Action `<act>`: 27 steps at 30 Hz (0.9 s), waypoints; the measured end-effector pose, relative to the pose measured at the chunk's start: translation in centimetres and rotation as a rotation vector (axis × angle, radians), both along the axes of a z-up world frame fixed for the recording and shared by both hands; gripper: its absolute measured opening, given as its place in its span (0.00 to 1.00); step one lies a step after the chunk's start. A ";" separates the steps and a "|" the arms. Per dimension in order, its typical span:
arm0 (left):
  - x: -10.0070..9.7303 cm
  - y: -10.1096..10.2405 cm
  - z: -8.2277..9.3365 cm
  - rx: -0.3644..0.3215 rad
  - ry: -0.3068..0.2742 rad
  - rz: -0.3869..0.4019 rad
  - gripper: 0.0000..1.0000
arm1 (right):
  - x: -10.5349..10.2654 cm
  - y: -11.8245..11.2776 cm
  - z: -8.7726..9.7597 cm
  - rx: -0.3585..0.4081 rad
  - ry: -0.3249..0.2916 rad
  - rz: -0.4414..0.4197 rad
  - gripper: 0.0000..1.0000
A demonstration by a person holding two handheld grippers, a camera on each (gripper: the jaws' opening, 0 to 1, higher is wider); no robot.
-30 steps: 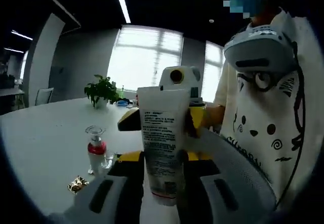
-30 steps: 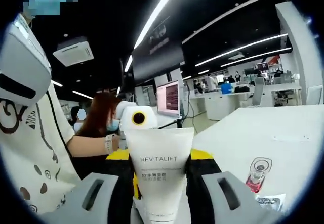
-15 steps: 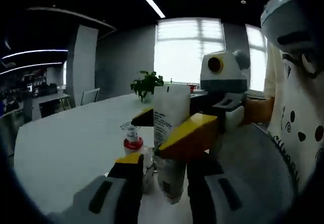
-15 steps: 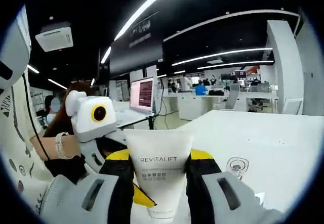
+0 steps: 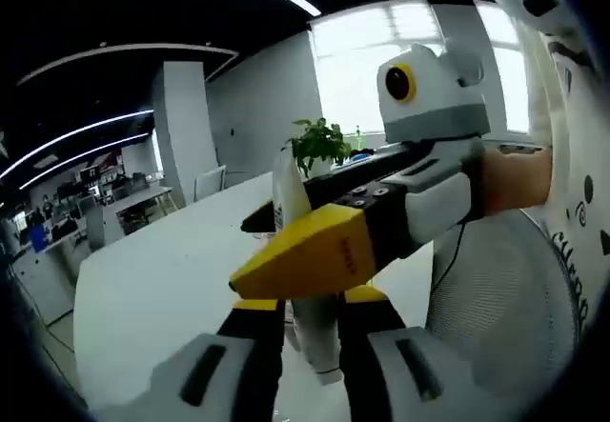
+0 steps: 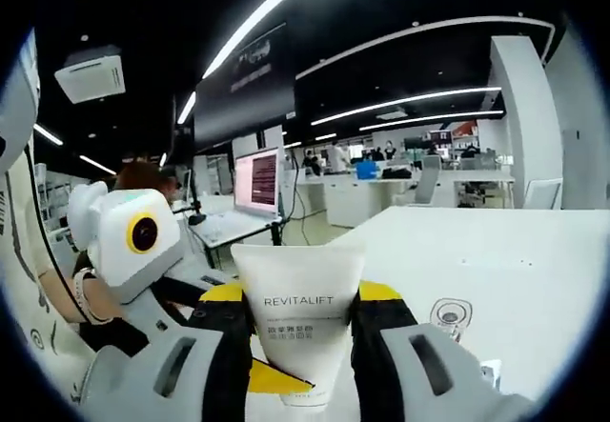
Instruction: Arrange the skincare products in the storage area until every visible bottle or jar stands upright without overlapping.
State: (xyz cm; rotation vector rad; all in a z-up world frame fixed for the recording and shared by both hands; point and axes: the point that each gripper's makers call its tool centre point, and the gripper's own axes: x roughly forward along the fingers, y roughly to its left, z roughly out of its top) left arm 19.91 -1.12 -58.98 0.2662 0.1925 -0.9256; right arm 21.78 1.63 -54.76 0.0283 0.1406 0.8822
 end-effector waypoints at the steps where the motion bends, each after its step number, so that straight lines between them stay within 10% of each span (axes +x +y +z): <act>1: 0.0 0.2 0.1 -0.010 0.002 0.005 0.16 | 0.0 0.0 0.0 0.003 0.002 0.000 0.40; 10: 0.8 2.0 0.0 -0.114 0.062 0.035 0.08 | 0.4 1.1 -0.1 -0.051 0.014 0.073 0.40; 27: 0.9 1.3 0.1 -0.157 0.059 -0.003 0.08 | 2.5 -2.1 -0.6 -0.455 -0.049 0.301 0.40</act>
